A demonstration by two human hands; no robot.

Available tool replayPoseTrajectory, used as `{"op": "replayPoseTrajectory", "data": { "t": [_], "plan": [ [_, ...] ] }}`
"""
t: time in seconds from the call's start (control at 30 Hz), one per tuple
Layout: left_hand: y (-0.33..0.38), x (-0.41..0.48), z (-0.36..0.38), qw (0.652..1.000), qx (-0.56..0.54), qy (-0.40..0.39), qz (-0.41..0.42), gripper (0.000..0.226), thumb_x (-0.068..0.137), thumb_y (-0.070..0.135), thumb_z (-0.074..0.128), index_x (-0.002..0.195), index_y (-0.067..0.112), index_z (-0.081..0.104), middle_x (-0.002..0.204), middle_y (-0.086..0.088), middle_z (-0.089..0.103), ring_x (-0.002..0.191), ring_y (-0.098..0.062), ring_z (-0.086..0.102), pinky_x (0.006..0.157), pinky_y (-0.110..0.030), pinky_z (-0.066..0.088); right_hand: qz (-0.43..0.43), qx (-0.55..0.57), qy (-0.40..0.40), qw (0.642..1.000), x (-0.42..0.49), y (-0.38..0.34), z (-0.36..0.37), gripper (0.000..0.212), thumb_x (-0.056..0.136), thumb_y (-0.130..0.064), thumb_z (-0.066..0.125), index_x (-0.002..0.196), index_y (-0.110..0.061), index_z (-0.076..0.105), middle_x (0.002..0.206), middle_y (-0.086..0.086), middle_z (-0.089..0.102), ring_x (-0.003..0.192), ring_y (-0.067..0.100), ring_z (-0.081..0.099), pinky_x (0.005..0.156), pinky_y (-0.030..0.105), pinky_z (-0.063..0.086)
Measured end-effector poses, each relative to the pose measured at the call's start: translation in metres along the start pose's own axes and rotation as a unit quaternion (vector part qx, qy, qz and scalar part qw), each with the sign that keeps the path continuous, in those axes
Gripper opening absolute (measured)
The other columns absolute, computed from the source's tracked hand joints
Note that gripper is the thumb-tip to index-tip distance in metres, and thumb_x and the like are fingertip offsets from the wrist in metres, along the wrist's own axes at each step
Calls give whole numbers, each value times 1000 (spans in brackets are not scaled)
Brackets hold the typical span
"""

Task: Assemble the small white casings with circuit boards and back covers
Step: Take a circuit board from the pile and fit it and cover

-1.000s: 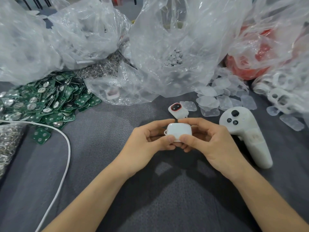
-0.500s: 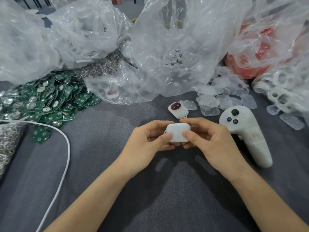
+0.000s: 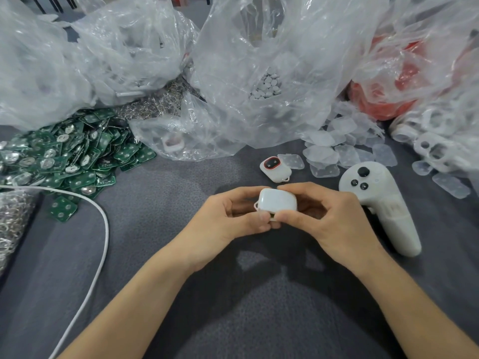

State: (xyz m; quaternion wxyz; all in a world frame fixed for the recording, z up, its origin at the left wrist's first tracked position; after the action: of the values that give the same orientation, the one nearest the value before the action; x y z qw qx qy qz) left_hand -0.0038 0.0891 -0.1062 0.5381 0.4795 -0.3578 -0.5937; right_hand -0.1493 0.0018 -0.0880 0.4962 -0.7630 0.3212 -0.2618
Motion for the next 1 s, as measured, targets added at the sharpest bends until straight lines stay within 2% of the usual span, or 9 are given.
{"op": "replayPoseTrajectory", "data": {
  "t": [0.17,0.27,0.37,0.43,0.53,0.6,0.7,0.83,1.0],
  "plan": [
    [-3,1,-5,1000,-5,12,-7,29,81,9,69,108,19,68,107,-12,72,95,-27,71,79,-22,54,21,102,92,990,2,2,-9,32,66,-50,71,94,-34,68,84,-13,73,70,5,69,58,16,53],
    [-2,1,-5,1000,-5,15,-7,32,80,13,72,111,18,65,107,-11,72,95,-27,71,77,-21,54,56,-86,138,985,5,13,-22,22,73,-46,71,93,-37,68,79,-13,67,65,4,60,58,9,42],
    [-1,1,-4,1000,3,20,-5,35,78,17,71,112,15,63,105,-12,73,92,-26,71,75,-21,54,78,-231,110,964,7,20,-21,42,77,-32,74,117,-23,66,103,-8,56,70,8,52,70,12,38],
    [-1,1,-3,1000,0,23,-6,35,79,18,68,113,12,62,103,-12,73,90,-25,72,74,-21,55,63,-231,132,962,6,17,-20,43,79,-27,73,121,-21,65,107,-6,50,68,8,50,76,10,38],
    [0,0,-1,1000,2,18,-6,34,81,17,66,114,11,61,103,-12,73,90,-26,71,75,-22,55,5,-142,170,975,1,5,-21,26,82,-26,70,107,-32,69,99,-9,58,62,6,54,65,7,40],
    [0,1,-1,1000,6,13,-4,31,86,11,66,116,11,60,103,-14,72,93,-27,71,77,-23,55,-37,-69,130,988,0,-4,-16,26,81,-19,72,100,-36,70,96,-11,60,66,6,56,63,12,45],
    [-1,0,-2,1000,1,7,-1,30,89,2,60,117,11,59,105,-14,72,98,-29,70,80,-25,55,-94,-125,59,986,-4,-13,-2,25,75,-13,78,96,-26,74,100,-7,59,79,6,57,67,11,42],
    [-1,0,-2,1000,6,0,0,30,92,-2,55,119,11,58,106,-15,71,101,-29,69,82,-26,54,-106,-159,42,981,-4,-11,1,24,72,-12,81,94,-20,75,100,-5,60,86,-4,54,70,6,39],
    [-1,0,-2,1000,17,3,0,31,94,-5,52,121,9,57,108,-15,71,101,-29,69,82,-26,55,-111,-161,40,980,-3,-10,1,23,72,-11,81,92,-19,74,98,-6,61,87,-4,55,70,6,39]
  ]
}}
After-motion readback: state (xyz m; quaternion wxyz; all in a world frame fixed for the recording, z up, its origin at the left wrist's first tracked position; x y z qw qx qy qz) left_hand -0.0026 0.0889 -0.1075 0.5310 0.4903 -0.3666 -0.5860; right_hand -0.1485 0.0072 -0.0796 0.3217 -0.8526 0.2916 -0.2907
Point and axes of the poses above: each hand's wrist, its own x-axis towards the middle knuckle, its own z-axis out of the palm, y = z × x, the point moved 4 cm from there along x, towards the middle knuckle
